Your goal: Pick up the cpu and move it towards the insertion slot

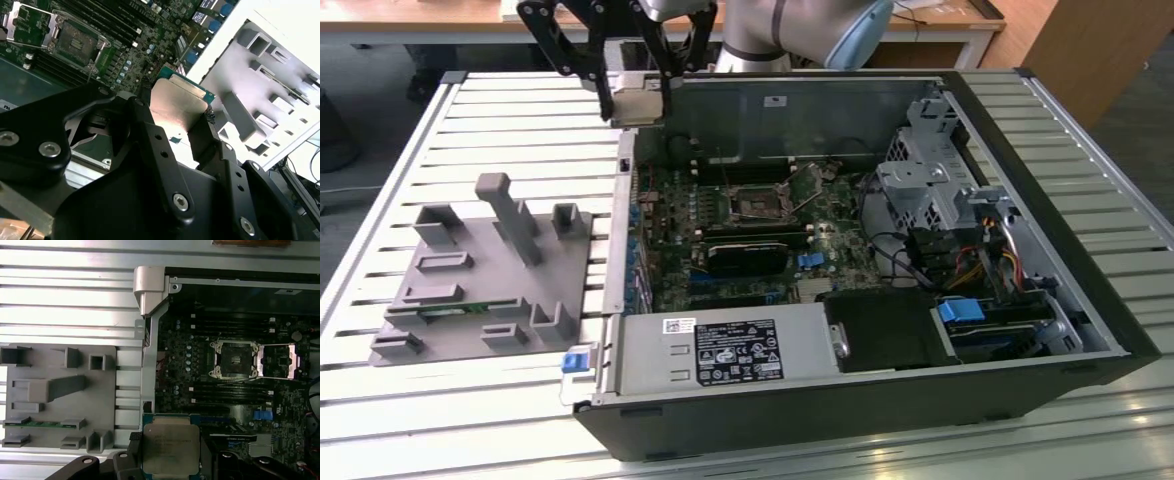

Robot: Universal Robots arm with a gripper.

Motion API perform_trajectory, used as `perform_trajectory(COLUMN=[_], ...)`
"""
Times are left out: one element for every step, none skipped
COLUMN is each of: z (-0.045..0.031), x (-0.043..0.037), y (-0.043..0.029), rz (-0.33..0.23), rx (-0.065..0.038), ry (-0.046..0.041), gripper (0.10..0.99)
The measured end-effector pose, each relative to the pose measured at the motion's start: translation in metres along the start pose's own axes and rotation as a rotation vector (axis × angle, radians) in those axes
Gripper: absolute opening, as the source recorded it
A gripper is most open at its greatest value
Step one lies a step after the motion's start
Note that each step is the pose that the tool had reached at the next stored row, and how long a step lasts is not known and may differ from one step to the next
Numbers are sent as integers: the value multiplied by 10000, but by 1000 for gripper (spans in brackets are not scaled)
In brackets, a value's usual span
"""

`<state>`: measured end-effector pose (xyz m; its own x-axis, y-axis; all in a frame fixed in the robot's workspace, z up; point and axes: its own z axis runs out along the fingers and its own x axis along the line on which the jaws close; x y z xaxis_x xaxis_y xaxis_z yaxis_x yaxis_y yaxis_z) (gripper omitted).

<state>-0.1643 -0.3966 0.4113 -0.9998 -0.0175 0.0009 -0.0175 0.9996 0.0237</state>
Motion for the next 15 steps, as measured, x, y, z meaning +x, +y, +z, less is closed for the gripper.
perform_trajectory(z=[0, 0, 0, 0, 0, 0, 0, 0, 0, 0, 0, 0, 0, 0, 0], x=[-10, -19, -28, -38, -49, -59, -69, -80, -89, -99, -109, -119, -128, -137, -147], y=[0, 0, 0, -1, -1, -1, -1, -1, -1, -2, -2, -2, -2, -2, -3], rz=[0, 0, 1, 0, 0, 0, 1, 0, 0, 1, 0, -1, 0, 0, 0], rx=[0, 0, 0, 1, 1, 0, 0, 0, 1, 0, 0, 0, 0, 0, 0], ry=[-1, 0, 0, 0, 1, 0, 0, 0, 1, 0, 0, 0, 0, 0, 0], gripper=[541, 541, 541, 541, 541, 541, 541, 541, 541, 541, 541, 541, 541, 541, 541])
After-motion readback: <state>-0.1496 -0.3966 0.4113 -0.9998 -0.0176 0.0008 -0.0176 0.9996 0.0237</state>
